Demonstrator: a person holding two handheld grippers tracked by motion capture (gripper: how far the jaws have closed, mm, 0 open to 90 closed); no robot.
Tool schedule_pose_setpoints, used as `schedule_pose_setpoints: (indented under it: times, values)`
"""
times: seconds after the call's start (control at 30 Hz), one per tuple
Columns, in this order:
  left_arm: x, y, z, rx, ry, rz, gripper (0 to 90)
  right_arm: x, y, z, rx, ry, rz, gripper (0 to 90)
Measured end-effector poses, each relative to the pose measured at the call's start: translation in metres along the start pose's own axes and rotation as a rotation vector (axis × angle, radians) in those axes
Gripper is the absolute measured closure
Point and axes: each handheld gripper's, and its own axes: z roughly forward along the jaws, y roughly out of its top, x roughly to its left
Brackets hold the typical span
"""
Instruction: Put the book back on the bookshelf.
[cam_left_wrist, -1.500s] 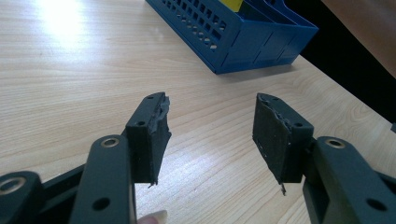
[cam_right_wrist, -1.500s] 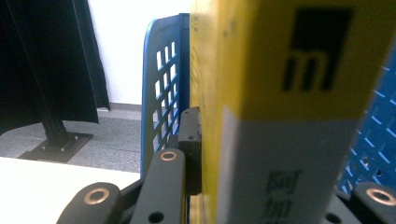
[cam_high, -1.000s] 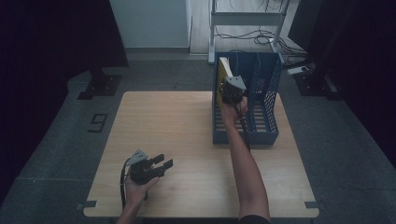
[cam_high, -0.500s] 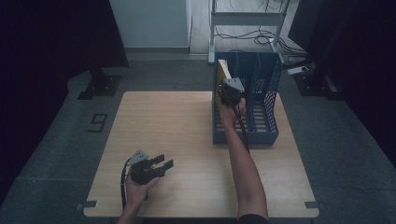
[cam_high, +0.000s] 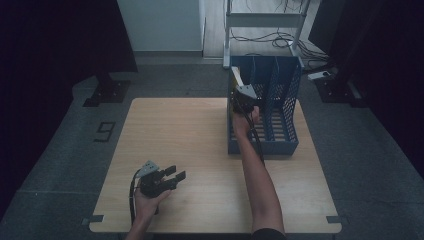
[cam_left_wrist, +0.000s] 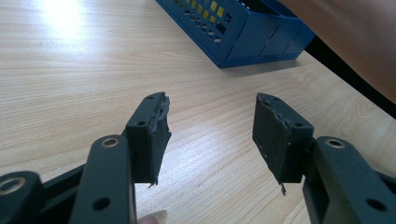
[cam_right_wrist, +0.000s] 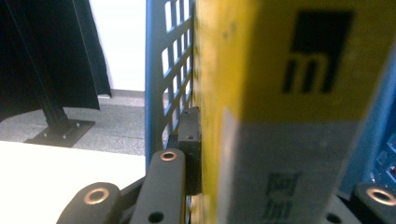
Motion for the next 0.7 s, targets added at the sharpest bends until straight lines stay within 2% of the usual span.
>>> schedule_pose_setpoints:
  times: [0.2,0.43,0.7]
  values:
    - [0.000,0.000,0.000,-0.001,0.001,-0.002,45.7,-0.002,-0.006,0.000,0.015,-0.001,-0.001,74.5]
    - [-0.004,0.000,0.001,0.004,-0.002,0.006,45.6,-0.005,-0.007,-0.009,0.057,0.026,-0.010,73.2]
    - [-0.007,0.000,0.000,0.003,-0.005,0.012,45.6,-0.008,-0.008,-0.016,0.076,0.050,-0.012,72.7]
